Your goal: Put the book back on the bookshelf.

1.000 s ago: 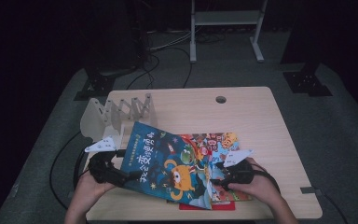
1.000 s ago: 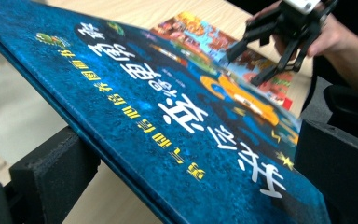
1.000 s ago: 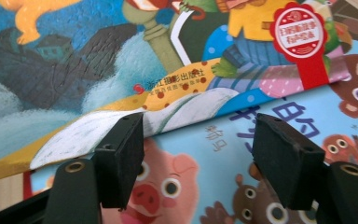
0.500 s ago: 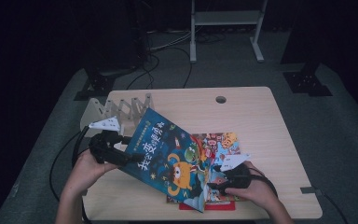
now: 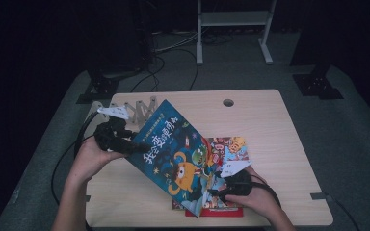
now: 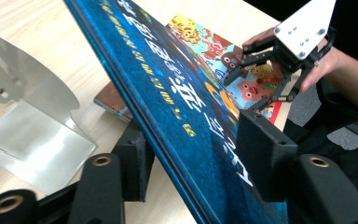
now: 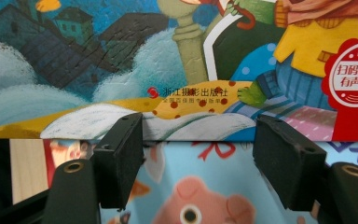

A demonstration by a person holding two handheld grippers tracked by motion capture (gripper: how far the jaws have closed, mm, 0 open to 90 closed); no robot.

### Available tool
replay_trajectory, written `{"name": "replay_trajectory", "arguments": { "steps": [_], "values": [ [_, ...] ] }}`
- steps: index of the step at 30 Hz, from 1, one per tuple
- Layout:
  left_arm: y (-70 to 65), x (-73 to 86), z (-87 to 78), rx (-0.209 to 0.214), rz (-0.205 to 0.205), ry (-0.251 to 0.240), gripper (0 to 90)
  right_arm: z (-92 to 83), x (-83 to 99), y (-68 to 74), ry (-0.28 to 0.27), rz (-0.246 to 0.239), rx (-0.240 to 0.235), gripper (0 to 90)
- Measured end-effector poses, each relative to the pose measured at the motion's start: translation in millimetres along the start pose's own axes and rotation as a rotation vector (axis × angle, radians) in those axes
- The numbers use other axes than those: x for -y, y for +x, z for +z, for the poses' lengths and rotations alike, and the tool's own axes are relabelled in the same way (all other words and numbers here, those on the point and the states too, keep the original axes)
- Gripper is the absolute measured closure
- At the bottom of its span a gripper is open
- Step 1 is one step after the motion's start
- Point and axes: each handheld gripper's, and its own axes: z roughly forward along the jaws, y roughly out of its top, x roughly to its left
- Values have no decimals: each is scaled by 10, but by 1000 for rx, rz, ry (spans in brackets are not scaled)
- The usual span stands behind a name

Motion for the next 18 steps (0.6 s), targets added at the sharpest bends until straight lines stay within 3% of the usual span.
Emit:
{"name": "replay_trajectory", "arguments": {
  "steps": [4, 7, 13, 15, 18],
  "values": [
    [28, -104, -26, -33, -11, 23, 555, 58, -60, 35, 1, 13, 23, 314],
    [67, -199, -42, -28, -37, 33, 592, 89, -93, 57, 1, 16, 37, 315],
    [98, -393, -60, 2, -35, 54, 649, 105, -101, 39, -16, 19, 48, 364],
    [103, -480, -81, 51, -22, 58, 679, 81, -93, 4, -21, 21, 62, 370],
    [72, -599, -100, 38, -4, 87, 698, -56, -59, -137, -53, 52, 110, 372]
  ]
}}
